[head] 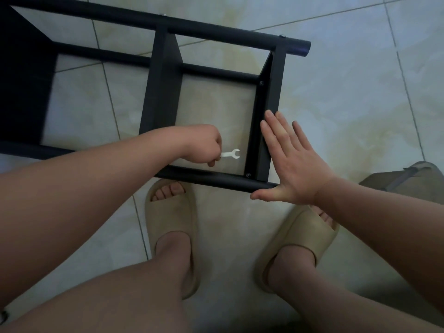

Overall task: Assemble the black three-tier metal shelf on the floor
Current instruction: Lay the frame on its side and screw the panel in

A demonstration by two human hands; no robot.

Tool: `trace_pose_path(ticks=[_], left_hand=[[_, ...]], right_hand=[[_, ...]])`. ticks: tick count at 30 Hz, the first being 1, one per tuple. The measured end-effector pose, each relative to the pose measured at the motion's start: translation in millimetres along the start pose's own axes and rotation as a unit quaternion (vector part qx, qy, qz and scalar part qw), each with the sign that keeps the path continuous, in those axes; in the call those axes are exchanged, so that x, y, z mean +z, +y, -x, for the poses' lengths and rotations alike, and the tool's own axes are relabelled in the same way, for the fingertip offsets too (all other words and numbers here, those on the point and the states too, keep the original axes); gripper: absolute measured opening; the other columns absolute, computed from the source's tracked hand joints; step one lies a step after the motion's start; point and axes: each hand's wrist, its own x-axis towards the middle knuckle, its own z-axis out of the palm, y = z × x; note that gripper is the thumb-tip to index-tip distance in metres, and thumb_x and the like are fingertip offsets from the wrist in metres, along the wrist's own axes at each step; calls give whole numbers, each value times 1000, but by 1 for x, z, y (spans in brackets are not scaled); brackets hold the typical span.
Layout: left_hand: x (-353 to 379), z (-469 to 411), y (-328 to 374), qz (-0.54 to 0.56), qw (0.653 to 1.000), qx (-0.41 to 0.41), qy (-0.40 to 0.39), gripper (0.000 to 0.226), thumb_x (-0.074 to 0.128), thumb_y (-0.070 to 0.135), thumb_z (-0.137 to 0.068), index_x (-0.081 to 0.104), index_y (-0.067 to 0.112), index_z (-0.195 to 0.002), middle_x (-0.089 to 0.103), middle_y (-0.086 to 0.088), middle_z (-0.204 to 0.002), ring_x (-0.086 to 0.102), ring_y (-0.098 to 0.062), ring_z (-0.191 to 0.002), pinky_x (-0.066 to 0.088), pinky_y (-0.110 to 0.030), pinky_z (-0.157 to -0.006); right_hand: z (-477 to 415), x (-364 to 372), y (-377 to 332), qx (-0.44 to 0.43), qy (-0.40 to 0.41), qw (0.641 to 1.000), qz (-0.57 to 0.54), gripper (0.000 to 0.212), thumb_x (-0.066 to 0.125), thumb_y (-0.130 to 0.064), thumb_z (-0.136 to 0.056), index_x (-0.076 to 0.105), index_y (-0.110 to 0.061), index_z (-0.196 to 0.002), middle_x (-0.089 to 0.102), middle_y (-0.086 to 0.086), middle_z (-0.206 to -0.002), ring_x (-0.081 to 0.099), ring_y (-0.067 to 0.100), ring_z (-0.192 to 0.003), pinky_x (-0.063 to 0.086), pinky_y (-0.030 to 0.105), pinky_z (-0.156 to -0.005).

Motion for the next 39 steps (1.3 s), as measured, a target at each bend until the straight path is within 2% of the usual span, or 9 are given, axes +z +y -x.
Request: trace_pose_path(ticks=[6,9,13,16,18,24,30,35,39], left_hand=[[-38,41,17,-60,997,-7,45,15,58,15,-95,72,12,-99,74,-6,-97,67,-27,-95,54,-43,-88],[-66,59,29,-90,990,3,107,17,58,16,-96,73,9,-101,72,-10,-100,67,-30,-93,52,-40,-78],[-106,62,46,-88,972,5,217,25,48,14,-98,69,4,-108,68,-14,-99,56,-29,-80,39,-31,-58],[-128,43,57,-74,956,4,284,24,45,14,-100,63,5,-113,64,-15,-103,55,-30,-84,39,-32,-61],[-138,23,61,-62,948,-2,312,23,42,16,-100,56,10,-118,58,-11,-108,54,-32,-98,43,-36,-75],[-155,-52,58,-11,957,-15,289,6,42,16,-99,42,14,-104,49,-3,-90,49,-27,-82,34,-35,-67],[-156,-79,53,-54,958,-22,281,8,39,9,-93,36,13,-99,46,-1,-78,46,-22,-68,28,-35,-57],[-143,-33,69,-60,949,16,309,10,38,8,-94,36,14,-101,51,-3,-82,54,-32,-79,34,-37,-64],[-130,35,84,-71,943,25,323,12,37,9,-95,37,14,-106,52,-7,-92,52,-34,-86,34,-39,-75]], right_hand=[[0,-37,-2,31,-99,994,-13,141,15,-107,-57,-18,-16,-159,-29,-3,-165,-25,16,-153,-8,44,-126],[-5,-72,1,58,-107,991,-61,129,20,-103,-65,-1,-21,-163,-8,-3,-170,4,18,-156,9,42,-127],[-25,-112,15,128,-46,984,-113,100,52,-74,-86,14,-24,-162,24,1,-166,25,22,-151,24,40,-119],[-50,-128,35,153,-24,982,-105,96,66,-60,-88,16,-25,-162,30,1,-164,28,23,-149,28,40,-116],[-69,-131,50,164,-7,981,-104,96,69,-56,-87,16,-26,-161,30,0,-164,27,24,-149,28,42,-116],[-123,-106,91,232,-27,964,-125,86,65,-58,-90,23,-26,-159,34,-1,-159,34,25,-144,32,43,-113],[-129,-103,104,243,-21,947,-208,64,76,-63,-76,51,-25,-121,44,-14,-99,47,17,-98,37,32,-75],[-88,-129,72,244,19,952,-183,62,78,-66,-72,51,-22,-107,49,-7,-100,50,20,-98,46,36,-83],[-40,-156,27,242,62,965,-84,66,71,-74,-73,45,-22,-104,44,-7,-97,47,19,-95,36,33,-75]])
